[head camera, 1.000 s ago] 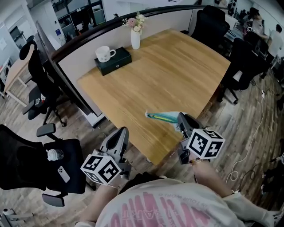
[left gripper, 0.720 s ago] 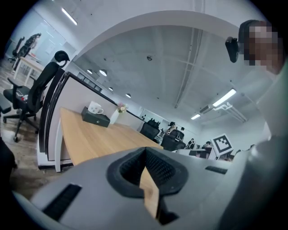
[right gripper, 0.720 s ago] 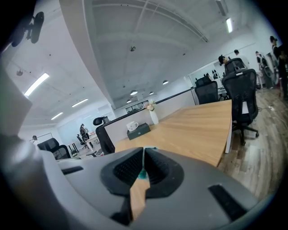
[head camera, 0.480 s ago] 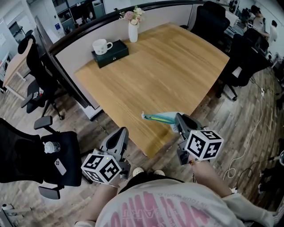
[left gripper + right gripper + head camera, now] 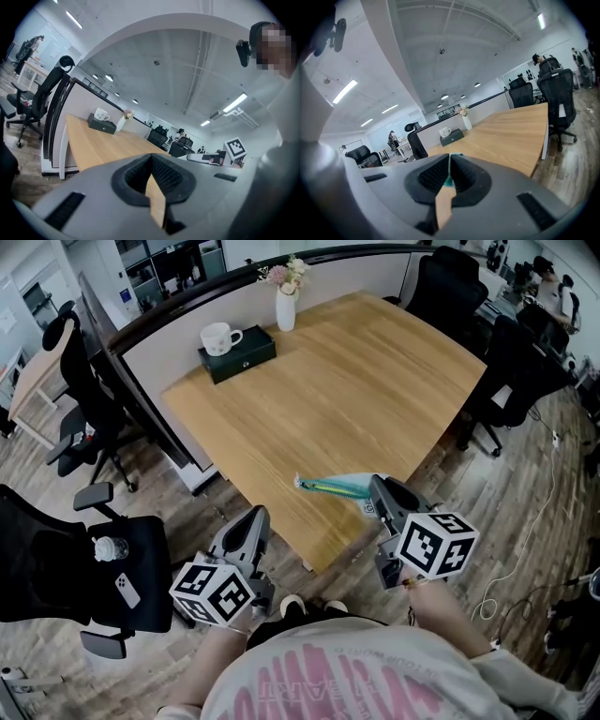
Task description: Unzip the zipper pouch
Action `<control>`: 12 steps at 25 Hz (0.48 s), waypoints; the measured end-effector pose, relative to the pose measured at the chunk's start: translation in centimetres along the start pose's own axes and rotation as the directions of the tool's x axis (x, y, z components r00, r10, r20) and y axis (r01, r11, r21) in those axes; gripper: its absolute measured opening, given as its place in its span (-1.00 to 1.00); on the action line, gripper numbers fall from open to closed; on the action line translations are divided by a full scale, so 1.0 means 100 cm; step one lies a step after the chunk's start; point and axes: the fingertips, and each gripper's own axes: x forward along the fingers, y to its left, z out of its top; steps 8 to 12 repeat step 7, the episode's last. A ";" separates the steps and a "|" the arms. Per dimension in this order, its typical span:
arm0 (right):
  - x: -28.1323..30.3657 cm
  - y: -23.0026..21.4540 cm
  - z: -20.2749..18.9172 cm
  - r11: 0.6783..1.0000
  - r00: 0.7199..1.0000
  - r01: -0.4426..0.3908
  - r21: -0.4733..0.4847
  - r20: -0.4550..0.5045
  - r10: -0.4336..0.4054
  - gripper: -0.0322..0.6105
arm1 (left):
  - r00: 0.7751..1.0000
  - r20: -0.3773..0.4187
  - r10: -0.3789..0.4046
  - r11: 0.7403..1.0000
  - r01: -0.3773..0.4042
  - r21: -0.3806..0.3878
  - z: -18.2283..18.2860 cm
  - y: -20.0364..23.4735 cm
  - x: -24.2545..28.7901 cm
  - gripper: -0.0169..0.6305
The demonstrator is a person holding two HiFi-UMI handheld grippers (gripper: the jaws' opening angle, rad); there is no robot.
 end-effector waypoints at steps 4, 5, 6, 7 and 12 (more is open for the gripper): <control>-0.002 0.015 0.012 0.999 0.999 -0.050 0.017 0.019 0.049 -0.87 | 1.000 0.002 0.004 1.000 -0.004 0.007 0.002 0.002 -0.002 -0.94; -0.003 0.020 0.016 0.998 0.998 -0.063 0.014 0.025 0.062 -0.87 | 1.000 0.004 0.006 1.000 -0.006 0.007 0.003 0.003 -0.003 -0.94; -0.004 0.025 0.020 0.997 0.997 -0.075 0.010 0.031 0.075 -0.87 | 1.000 0.007 0.008 1.000 -0.008 0.007 0.004 0.004 -0.004 -0.94; -0.005 0.030 0.023 0.996 0.995 -0.088 0.006 0.036 0.088 -0.87 | 1.000 0.010 0.010 1.000 -0.010 0.006 0.006 0.005 -0.005 -0.94; -0.005 0.030 0.023 0.996 0.995 -0.088 0.006 0.036 0.088 -0.87 | 1.000 0.010 0.010 1.000 -0.010 0.006 0.006 0.005 -0.005 -0.94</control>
